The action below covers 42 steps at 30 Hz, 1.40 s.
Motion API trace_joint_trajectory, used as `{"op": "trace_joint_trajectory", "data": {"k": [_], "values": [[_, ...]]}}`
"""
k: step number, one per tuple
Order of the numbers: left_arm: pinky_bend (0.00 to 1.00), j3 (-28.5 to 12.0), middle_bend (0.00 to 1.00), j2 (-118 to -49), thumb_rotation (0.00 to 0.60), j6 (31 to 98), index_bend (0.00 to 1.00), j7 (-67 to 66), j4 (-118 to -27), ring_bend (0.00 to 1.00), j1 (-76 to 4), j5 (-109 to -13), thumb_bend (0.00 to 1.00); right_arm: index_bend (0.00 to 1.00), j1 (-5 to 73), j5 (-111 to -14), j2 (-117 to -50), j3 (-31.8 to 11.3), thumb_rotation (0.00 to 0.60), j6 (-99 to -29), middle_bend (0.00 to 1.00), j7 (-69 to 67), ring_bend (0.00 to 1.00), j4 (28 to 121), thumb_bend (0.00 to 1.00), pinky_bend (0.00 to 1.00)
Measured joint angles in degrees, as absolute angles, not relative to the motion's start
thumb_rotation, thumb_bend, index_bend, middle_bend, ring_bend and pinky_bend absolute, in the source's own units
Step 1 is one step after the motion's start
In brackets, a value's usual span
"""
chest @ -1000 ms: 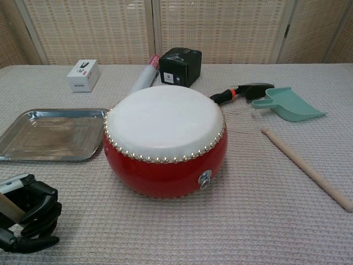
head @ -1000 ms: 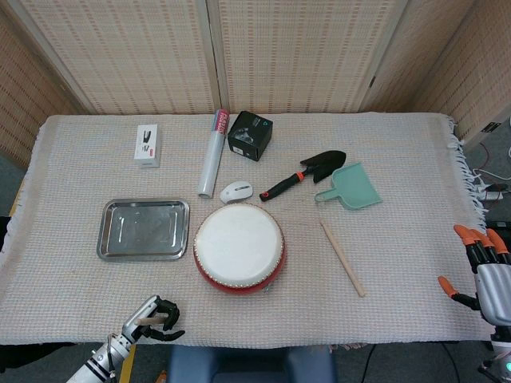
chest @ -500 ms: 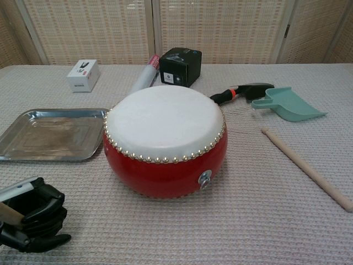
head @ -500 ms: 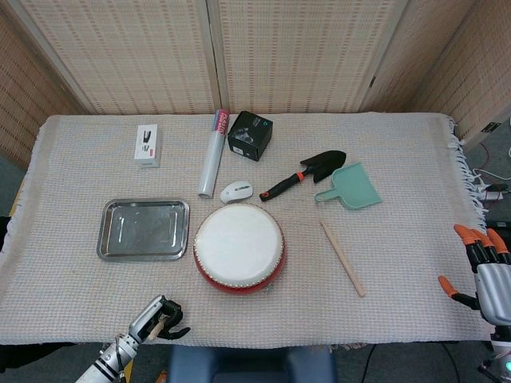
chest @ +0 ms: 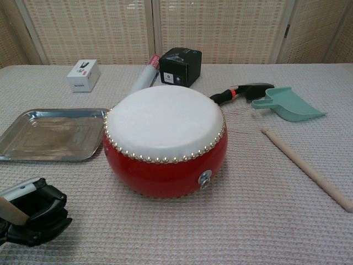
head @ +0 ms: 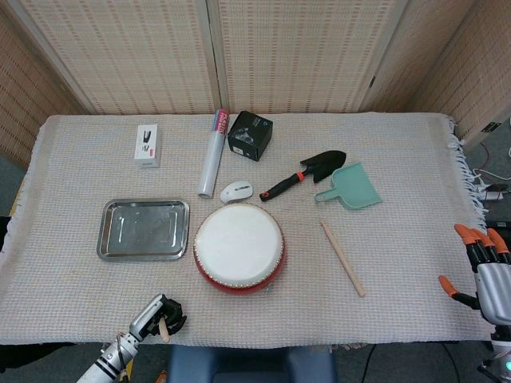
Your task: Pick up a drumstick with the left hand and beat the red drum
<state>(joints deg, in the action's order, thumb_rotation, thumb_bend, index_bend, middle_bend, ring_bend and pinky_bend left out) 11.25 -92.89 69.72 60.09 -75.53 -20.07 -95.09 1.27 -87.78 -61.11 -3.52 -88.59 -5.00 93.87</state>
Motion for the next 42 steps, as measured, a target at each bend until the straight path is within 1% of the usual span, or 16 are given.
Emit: {"op": "trace_joint_trajectory", "data": {"k": [9,15,21,27,31,36,42], "values": [[1.0,10.16,1.0,-92.9,0.6,70.51,1.0,57.4,-75.18,1.0,-19.79,-94.56,0.64,0.06,1.22,-87.89,-61.14,-3.53,0.6,-88.73,0.1,-5.26,0.0,93.72,0.24,0.05],[1.0,7.67,1.0,-90.14,0.6,71.69,1.0,54.48,-76.78,1.0,-20.74,-94.27,0.65,0.05,1.28,-88.23,-61.05,-3.62,0.6,-88.98,0.1,-5.61,0.0,93.5,0.24,0.05],[1.0,3.89,1.0,-86.22,0.6,71.67,1.0,46.73,-78.7,1.0,-22.67,-92.85,0.65,0.05,1.57,-88.8,-60.54,-4.07,0.6,-89.51,0.1,-5.84,0.0,93.4,0.24,0.05],[1.0,-1.99,1.0,-82.3,0.6,69.35,1.0,31.36,-82.09,1.0,-24.98,-86.17,0.65,0.05,2.48,-89.46,-59.66,-4.88,0.6,-89.64,0.1,-5.62,0.0,93.66,0.24,0.05],[1.0,-6.02,1.0,-80.82,0.6,67.9,1.0,17.52,-84.02,1.0,-27.01,-80.58,0.65,0.05,3.06,-89.73,-59.12,-5.33,0.6,-89.57,0.1,-5.61,0.0,93.96,0.24,0.05],[1.0,-9.85,1.0,-80.83,0.6,66.69,1.0,0.9,-85.58,1.0,-30.01,-74.52,0.65,0.05,3.36,-89.89,-59.17,-5.37,0.6,-89.41,0.1,-6.35,0.0,93.53,0.24,0.05],[1.0,-13.56,1.0,-81.66,0.6,62.66,1.0,-15.67,-87.79,1.0,-35.39,-64.51,0.65,0.05,3.31,-90.12,-59.24,-5.19,0.6,-89.72,0.1,-7.84,0.0,92.53,0.24,0.05]]}}
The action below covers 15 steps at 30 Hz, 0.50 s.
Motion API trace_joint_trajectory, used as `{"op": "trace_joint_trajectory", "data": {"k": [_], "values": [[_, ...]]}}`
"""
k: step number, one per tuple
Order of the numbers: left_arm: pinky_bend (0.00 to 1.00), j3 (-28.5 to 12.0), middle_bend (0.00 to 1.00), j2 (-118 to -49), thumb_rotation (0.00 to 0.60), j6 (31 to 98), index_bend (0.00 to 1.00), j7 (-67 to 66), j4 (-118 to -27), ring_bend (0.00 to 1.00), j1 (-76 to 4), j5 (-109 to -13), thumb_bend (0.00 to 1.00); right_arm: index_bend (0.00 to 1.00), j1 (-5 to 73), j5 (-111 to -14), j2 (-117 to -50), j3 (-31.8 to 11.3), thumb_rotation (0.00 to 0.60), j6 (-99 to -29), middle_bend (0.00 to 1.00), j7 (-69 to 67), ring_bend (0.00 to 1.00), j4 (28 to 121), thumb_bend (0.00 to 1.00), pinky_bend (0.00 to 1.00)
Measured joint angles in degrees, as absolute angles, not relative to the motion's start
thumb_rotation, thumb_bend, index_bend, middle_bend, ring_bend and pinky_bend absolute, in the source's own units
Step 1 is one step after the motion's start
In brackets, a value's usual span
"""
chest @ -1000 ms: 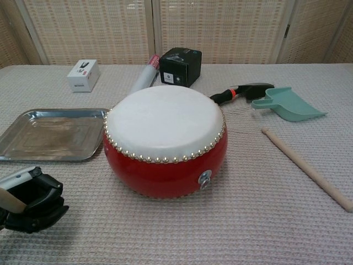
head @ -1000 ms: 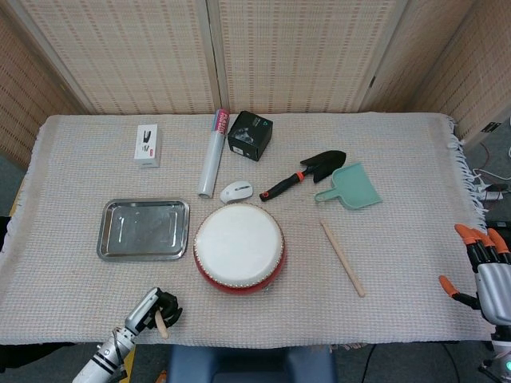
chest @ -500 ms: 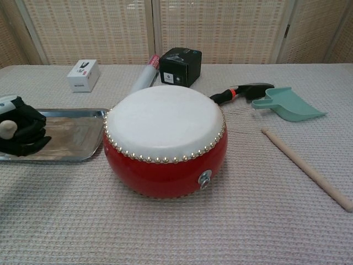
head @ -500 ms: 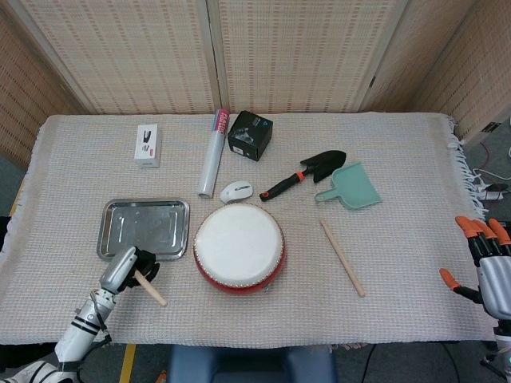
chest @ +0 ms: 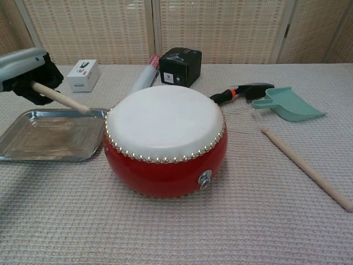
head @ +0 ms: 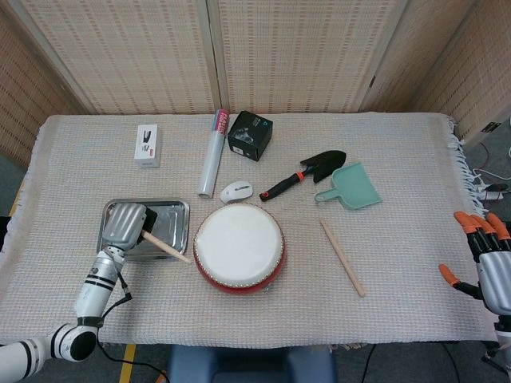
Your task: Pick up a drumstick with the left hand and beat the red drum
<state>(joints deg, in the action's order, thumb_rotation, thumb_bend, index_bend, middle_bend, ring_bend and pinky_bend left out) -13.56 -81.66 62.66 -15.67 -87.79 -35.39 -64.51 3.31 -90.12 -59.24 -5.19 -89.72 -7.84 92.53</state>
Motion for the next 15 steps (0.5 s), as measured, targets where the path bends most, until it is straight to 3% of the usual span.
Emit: {"op": "trace_joint_trajectory", "data": {"k": [7,15], "values": [[1.0,-16.94,1.0,-83.73,0.6,60.31,1.0,-26.42,-89.35,1.0,-40.52,-51.52,0.64,0.05,2.86,-89.95,-59.53,-4.96,0.6,-90.33,0.1,-10.25,0.0,90.67,0.24,0.05],[1.0,-19.98,1.0,-86.11,0.6,62.07,1.0,-32.31,-90.27,1.0,-44.27,-40.28,0.63,0.05,3.1,-90.14,-59.93,-4.83,0.6,-90.14,0.1,-11.69,0.0,89.39,0.24,0.05]]}}
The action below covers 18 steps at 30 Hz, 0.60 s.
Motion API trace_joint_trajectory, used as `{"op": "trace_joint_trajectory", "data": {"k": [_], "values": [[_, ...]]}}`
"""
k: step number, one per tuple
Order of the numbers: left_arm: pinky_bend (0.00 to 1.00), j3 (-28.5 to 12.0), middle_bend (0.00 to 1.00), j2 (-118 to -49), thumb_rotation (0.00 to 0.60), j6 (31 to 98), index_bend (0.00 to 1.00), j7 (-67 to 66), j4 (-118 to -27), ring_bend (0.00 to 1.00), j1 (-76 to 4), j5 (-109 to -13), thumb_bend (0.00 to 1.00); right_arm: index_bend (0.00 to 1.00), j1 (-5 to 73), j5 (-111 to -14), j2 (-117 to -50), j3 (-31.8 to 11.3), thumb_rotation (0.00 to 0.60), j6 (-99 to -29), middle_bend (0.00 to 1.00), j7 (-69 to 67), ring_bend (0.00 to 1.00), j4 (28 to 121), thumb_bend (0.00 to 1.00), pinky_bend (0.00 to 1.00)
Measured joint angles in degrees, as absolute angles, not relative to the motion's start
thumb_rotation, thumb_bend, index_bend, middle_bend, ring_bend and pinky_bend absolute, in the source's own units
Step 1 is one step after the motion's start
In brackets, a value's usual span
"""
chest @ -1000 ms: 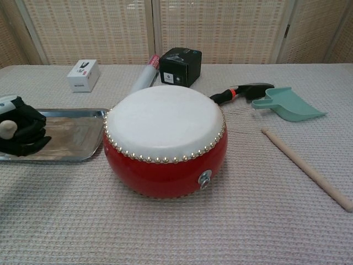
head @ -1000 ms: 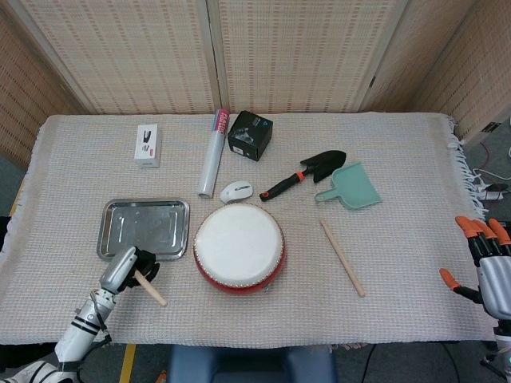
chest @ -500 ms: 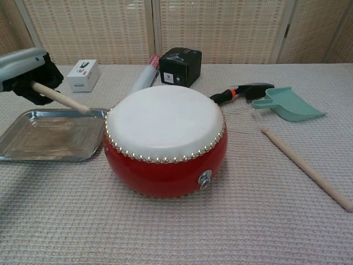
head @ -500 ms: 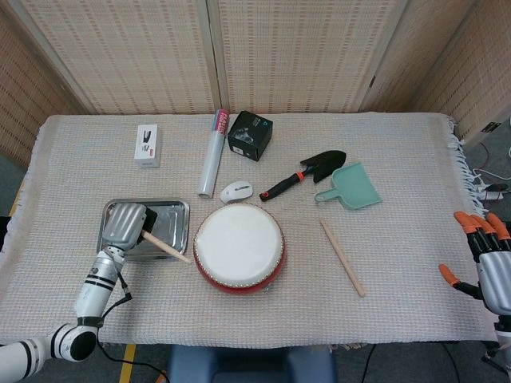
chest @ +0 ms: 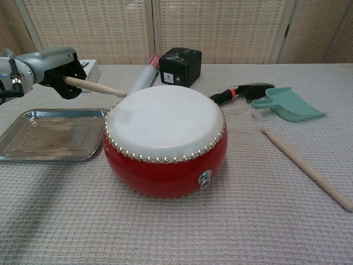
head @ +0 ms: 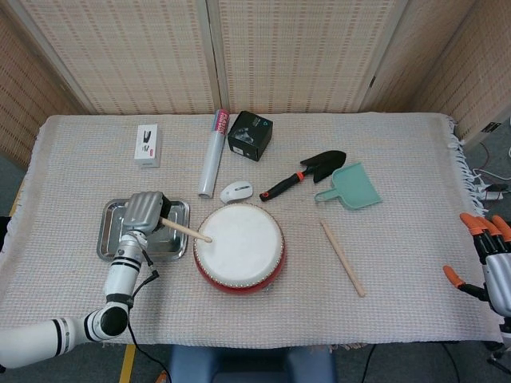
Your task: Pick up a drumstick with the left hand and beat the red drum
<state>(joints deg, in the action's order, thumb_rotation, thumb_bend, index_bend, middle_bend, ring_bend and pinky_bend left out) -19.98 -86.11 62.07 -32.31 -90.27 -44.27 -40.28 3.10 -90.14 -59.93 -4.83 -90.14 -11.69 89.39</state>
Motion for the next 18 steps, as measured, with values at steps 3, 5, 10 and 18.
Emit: {"op": "trace_joint_trajectory", "data": {"k": [3,5,10,18], "values": [[1.0,-20.31,1.0,-86.49,0.6,62.49,1.0,-32.89,-90.46,1.0,-44.78,-39.66,0.63,0.05,3.15,-90.14,-59.98,-4.82,0.6,-90.09,0.1,-11.84,0.0,89.27,0.24,0.05],[1.0,-19.72,1.0,-86.69,0.6,62.72,1.0,-33.45,-89.99,1.0,-45.19,-39.95,0.63,0.05,3.17,-90.09,-60.06,-4.79,0.6,-90.03,0.1,-12.3,0.0,88.97,0.24,0.05],[1.0,-15.35,1.0,-88.45,0.6,64.53,1.0,-42.74,-86.99,1.0,-47.19,-42.64,0.63,0.05,2.98,-89.98,-60.13,-4.7,0.6,-90.32,0.1,-12.92,0.0,88.41,0.24,0.05],[1.0,-12.49,1.0,-89.5,0.6,66.05,1.0,-49.09,-86.37,1.0,-48.93,-43.45,0.63,0.05,2.85,-90.24,-60.29,-4.58,0.6,-90.78,0.1,-13.34,0.0,88.02,0.24,0.05]]}}
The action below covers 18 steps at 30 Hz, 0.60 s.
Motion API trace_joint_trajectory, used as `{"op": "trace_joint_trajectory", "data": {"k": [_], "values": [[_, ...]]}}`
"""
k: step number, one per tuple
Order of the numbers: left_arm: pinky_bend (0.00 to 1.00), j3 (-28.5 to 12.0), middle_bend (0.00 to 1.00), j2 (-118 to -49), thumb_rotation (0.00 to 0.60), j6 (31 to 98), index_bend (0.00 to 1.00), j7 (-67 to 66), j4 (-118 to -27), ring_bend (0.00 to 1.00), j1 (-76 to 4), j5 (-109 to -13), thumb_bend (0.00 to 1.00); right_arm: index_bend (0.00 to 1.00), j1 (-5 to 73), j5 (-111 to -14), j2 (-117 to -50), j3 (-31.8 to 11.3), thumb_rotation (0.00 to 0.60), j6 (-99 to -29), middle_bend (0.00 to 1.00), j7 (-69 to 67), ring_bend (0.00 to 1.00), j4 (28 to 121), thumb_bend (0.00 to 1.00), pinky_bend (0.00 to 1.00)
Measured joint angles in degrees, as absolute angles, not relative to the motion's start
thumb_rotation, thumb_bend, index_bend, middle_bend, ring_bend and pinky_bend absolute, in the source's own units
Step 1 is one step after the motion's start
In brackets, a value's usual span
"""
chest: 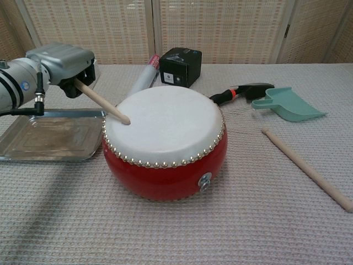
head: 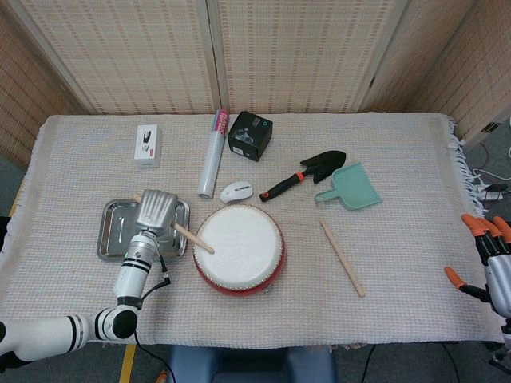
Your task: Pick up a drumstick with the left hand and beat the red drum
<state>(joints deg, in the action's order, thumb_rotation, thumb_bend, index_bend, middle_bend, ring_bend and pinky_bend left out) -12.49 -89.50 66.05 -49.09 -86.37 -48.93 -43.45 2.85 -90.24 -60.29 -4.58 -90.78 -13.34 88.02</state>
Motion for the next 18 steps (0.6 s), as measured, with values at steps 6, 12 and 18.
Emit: {"op": "trace_joint_trajectory", "data": {"k": [6,12,18], "values": [[1.0,-18.46,1.0,-89.28,0.6,67.61,1.0,-38.53,-87.5,1.0,-47.77,-42.15,0.63,0.05,2.82,-90.03,-60.35,-4.55,0.6,-90.7,0.11,-13.48,0.0,87.91,0.24,0.05],[1.0,-20.11,1.0,-90.46,0.6,66.41,0.99,-36.28,-85.2,1.0,-48.03,-39.26,0.63,0.05,3.04,-89.84,-60.54,-4.47,0.6,-90.12,0.1,-13.53,0.0,87.8,0.24,0.05],[1.0,-18.23,1.0,-92.38,0.6,66.49,0.99,-38.86,-80.97,1.0,-49.13,-39.91,0.63,0.05,3.0,-89.47,-60.41,-4.52,0.6,-90.02,0.1,-13.62,0.0,87.76,0.24,0.05]]}}
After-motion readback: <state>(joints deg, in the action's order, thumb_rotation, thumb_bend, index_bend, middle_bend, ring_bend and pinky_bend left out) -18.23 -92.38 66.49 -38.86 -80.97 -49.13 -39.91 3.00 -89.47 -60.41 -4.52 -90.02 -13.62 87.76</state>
